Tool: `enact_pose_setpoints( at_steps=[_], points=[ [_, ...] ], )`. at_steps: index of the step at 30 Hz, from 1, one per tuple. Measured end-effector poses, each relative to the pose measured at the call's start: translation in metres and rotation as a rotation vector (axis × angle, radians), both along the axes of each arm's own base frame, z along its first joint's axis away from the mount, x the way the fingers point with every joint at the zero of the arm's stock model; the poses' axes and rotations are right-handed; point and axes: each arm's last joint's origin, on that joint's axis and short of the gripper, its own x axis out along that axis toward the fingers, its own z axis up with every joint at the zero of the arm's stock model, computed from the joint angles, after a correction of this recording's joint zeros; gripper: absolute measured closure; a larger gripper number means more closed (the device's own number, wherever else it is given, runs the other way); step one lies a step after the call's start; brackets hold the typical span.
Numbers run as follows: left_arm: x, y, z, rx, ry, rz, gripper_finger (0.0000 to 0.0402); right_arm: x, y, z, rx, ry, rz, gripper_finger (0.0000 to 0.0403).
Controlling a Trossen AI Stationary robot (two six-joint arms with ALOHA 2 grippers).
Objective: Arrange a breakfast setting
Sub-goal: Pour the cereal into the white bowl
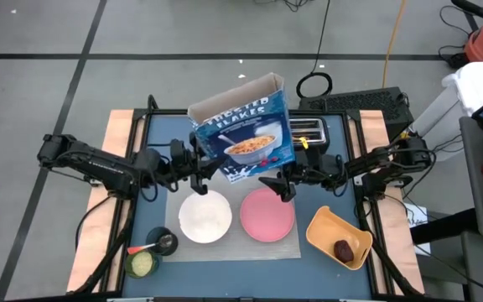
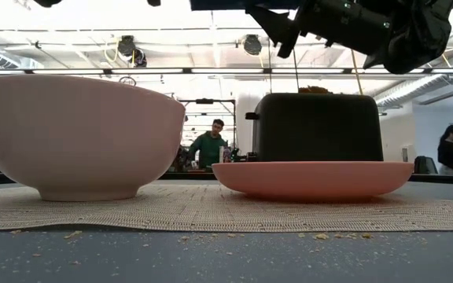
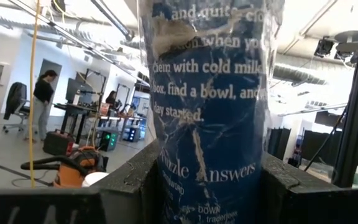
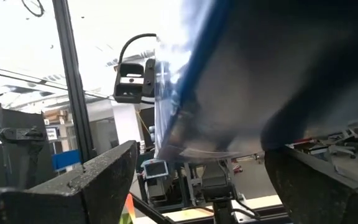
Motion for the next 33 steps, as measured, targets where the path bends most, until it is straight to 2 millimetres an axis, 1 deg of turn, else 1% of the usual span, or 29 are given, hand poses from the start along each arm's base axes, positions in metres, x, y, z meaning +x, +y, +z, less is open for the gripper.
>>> enact_pose_setpoints(
  at_steps=[7,11,17,33],
  points=[
    [-0.0007,-0.0038,0.0002,-0.004,-0.002,-0.004,0.0231,-0.0032,-0.0003,0.0061,-0.003,-0.049,-0.009,0.0062],
    [-0.0009,-0.0058,-0.0003,-0.003,0.001,-0.012,0.0231,-0.0045,-0.0011,0.0087,-0.026,-0.073,-0.052,0.0062],
    [-0.0005,-0.0060,-0.0016,-0.002,0.011,-0.007,0.0231,-0.0037,-0.0039,0.0073,0.018,-0.054,-0.140,0.0062],
    [-0.0009,-0.0090,-0.0023,0.036,0.019,-0.008,0.0232,-0.0012,-0.0051,0.0028,0.032,0.003,-0.166,0.0062]
  ],
)
